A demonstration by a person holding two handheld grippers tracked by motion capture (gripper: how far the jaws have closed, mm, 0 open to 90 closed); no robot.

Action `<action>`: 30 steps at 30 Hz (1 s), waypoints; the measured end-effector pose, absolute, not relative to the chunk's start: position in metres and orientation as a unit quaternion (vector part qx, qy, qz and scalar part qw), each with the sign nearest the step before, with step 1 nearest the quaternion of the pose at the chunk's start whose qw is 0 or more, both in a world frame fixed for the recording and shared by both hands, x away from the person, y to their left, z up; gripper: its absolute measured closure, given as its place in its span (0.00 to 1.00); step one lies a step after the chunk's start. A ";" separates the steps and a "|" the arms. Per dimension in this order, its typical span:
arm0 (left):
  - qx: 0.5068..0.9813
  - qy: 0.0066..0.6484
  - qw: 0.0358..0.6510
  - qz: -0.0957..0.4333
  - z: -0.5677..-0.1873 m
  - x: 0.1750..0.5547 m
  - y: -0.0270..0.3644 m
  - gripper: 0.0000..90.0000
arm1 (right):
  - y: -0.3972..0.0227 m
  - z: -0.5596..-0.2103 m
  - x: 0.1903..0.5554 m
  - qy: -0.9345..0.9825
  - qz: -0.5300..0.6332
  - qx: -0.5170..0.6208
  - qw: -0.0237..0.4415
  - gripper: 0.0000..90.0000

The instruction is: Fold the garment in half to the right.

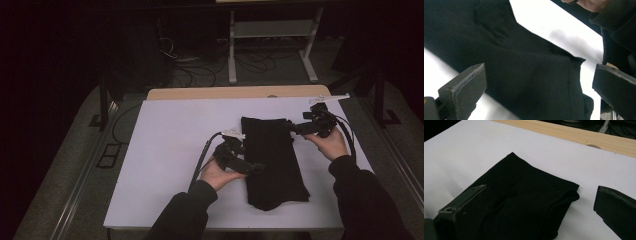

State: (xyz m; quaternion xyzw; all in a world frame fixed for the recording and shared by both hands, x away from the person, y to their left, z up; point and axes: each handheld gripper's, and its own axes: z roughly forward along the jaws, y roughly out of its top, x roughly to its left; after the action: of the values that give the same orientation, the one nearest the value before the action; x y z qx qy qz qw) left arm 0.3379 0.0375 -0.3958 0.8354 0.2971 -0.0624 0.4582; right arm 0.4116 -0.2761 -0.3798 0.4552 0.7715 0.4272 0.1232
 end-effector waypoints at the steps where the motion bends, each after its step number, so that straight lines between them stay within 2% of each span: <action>1: 0.835 0.299 0.458 -0.061 -0.396 0.338 0.039 0.00 | -0.276 -0.380 0.411 0.772 0.428 0.454 0.123 0.00; 30: 0.813 0.346 0.468 -0.026 -0.392 0.335 0.120 0.00 | -0.276 -0.373 0.386 0.779 0.432 0.435 0.134 0.00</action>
State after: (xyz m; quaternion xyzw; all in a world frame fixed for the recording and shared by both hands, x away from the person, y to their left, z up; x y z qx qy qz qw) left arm 0.3348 0.1202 -0.3917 0.8127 0.3463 -0.0255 0.4680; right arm 0.3863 -0.2758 -0.3725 0.4348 0.7786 0.4321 0.1340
